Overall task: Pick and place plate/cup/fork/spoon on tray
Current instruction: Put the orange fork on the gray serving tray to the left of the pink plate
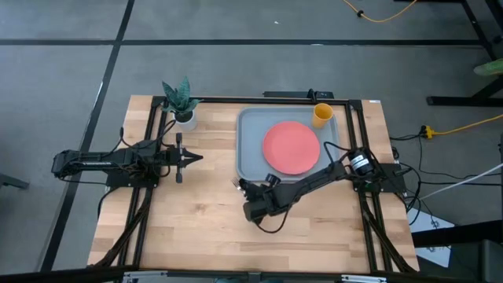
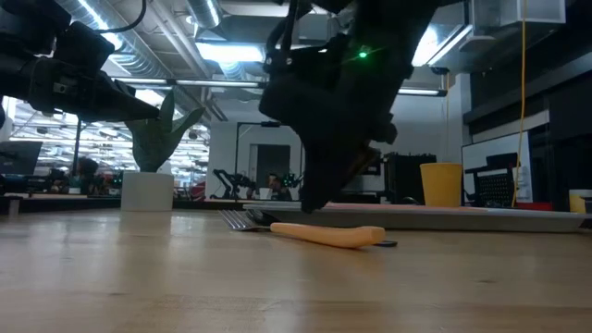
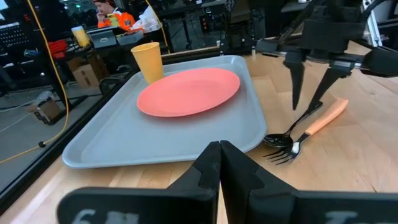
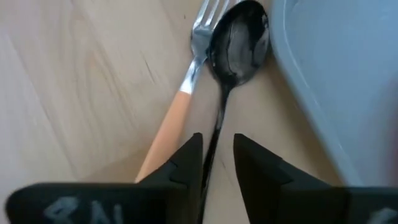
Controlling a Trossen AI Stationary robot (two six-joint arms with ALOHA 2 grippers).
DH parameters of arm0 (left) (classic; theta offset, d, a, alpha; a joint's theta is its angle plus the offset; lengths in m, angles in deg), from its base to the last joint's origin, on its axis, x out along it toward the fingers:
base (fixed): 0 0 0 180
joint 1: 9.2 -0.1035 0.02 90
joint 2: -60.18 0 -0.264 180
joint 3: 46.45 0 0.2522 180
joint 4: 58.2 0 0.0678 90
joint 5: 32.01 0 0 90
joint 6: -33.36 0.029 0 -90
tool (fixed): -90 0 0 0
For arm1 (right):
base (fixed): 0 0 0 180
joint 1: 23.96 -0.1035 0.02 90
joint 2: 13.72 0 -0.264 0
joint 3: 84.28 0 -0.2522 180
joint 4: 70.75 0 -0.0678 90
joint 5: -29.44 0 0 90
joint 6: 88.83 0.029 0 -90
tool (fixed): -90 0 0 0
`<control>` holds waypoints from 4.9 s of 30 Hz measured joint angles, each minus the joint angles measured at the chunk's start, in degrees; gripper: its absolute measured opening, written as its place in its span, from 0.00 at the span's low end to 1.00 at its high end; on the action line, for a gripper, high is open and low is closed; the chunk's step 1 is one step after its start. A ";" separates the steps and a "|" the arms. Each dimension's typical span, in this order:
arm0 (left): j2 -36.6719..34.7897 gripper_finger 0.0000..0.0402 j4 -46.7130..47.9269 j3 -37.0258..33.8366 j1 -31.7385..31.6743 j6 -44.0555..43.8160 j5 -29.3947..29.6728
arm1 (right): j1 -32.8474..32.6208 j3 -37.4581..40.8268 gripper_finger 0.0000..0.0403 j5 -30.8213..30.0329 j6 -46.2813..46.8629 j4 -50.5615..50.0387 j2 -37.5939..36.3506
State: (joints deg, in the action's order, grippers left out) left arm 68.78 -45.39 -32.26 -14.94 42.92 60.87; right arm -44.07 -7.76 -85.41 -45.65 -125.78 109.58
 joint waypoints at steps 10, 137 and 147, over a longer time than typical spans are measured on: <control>0.00 0.00 0.00 0.00 0.00 -0.02 0.00 | 1.16 -0.76 0.36 3.97 -1.68 2.16 -0.14; 0.02 0.00 0.00 -0.01 0.00 0.00 0.00 | 24.82 -7.56 0.19 5.41 37.28 -2.64 4.48; 0.02 0.00 0.00 0.00 0.00 0.00 -0.02 | 24.82 -7.56 0.19 5.47 37.29 -3.06 4.48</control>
State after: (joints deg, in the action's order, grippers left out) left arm 68.80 -45.39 -32.26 -14.94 42.92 60.85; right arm -19.25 -15.32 -79.95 -8.36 -128.85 114.06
